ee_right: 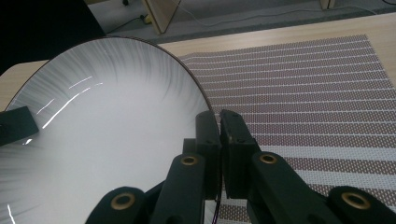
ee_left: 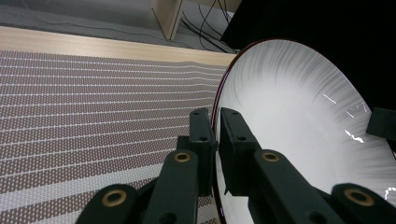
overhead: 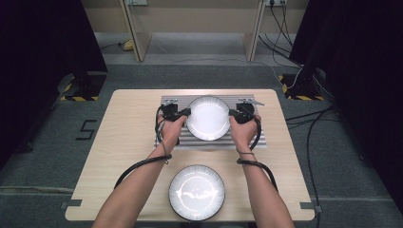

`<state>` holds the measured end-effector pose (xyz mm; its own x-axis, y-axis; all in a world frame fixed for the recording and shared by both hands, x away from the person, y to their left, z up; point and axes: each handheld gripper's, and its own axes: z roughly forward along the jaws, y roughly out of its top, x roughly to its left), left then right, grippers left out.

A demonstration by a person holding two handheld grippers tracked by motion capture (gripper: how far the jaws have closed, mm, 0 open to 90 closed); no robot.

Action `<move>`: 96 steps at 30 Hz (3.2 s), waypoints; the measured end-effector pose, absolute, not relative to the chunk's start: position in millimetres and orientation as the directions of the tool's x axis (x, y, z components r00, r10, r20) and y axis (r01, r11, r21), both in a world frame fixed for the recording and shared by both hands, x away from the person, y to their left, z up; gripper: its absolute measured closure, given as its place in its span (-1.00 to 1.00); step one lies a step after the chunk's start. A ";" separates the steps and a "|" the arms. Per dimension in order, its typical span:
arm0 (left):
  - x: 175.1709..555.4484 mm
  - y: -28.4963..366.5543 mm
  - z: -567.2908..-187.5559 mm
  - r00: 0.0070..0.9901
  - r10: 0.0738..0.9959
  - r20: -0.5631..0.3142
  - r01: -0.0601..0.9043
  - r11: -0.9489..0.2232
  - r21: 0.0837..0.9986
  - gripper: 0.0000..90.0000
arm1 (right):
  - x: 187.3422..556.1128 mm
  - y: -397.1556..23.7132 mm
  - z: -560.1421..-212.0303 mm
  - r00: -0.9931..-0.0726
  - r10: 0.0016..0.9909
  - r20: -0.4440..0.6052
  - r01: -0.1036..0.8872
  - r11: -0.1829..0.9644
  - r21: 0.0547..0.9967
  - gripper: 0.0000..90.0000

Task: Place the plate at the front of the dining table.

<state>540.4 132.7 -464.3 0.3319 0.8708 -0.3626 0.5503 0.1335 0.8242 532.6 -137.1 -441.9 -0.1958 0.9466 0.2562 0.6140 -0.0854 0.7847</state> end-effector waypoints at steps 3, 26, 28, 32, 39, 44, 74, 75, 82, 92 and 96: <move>541.2 132.6 -466.9 0.322 0.876 -0.359 0.559 0.130 0.819 0.86 | 533.5 -136.7 -445.1 -0.190 0.946 0.263 0.620 -0.092 0.779 0.93; 544.6 132.0 -483.3 0.294 0.885 -0.361 0.600 0.124 0.791 0.85 | 538.3 -133.9 -461.0 -0.172 0.948 0.268 0.660 -0.091 0.746 0.93; 544.6 132.1 -484.0 0.290 0.887 -0.359 0.601 0.124 0.790 0.84 | 538.6 -133.5 -462.0 -0.171 0.949 0.266 0.662 -0.089 0.744 0.93; 545.2 132.2 -486.8 0.283 0.889 -0.361 0.609 0.124 0.783 0.84 | 539.8 -132.6 -464.5 -0.169 0.949 0.268 0.670 -0.088 0.737 0.93; 545.9 131.0 -492.1 0.269 0.894 -0.359 0.628 0.120 0.769 0.84 | 541.9 -131.9 -470.6 -0.160 0.951 0.265 0.690 -0.084 0.719 0.93; 546.6 130.2 -493.4 0.267 0.896 -0.354 0.634 0.113 0.765 0.84 | 543.2 -131.8 -473.4 -0.151 0.952 0.265 0.699 -0.087 0.709 0.93; 537.7 146.7 -466.1 0.345 0.858 -0.380 0.573 0.128 0.809 -0.04 | 523.1 -147.3 -460.5 -0.155 0.946 0.286 0.682 -0.107 0.724 0.46; 535.8 149.9 -464.4 0.358 0.861 -0.362 0.565 0.109 0.818 -0.10 | 517.8 -150.3 -459.4 -0.162 0.946 0.282 0.682 -0.099 0.724 0.43; 513.2 164.7 -454.2 0.406 0.833 -0.375 0.565 0.094 0.820 -0.18 | 500.7 -160.1 -456.8 -0.171 0.940 0.296 0.684 -0.103 0.722 0.31; 472.5 183.4 -452.7 0.462 0.819 -0.339 0.536 0.047 0.843 -0.26 | 467.2 -170.3 -452.1 -0.213 0.925 0.316 0.687 -0.088 0.721 0.23; 457.3 188.6 -453.6 0.483 0.811 -0.331 0.531 0.030 0.847 -0.26 | 453.6 -173.7 -451.3 -0.224 0.923 0.313 0.688 -0.078 0.721 0.23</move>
<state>457.3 188.6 -453.6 0.4827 0.8107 -0.3314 0.5312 0.0298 0.8467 453.6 -173.7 -451.3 -0.2237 0.9230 0.3130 0.6881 -0.0779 0.7215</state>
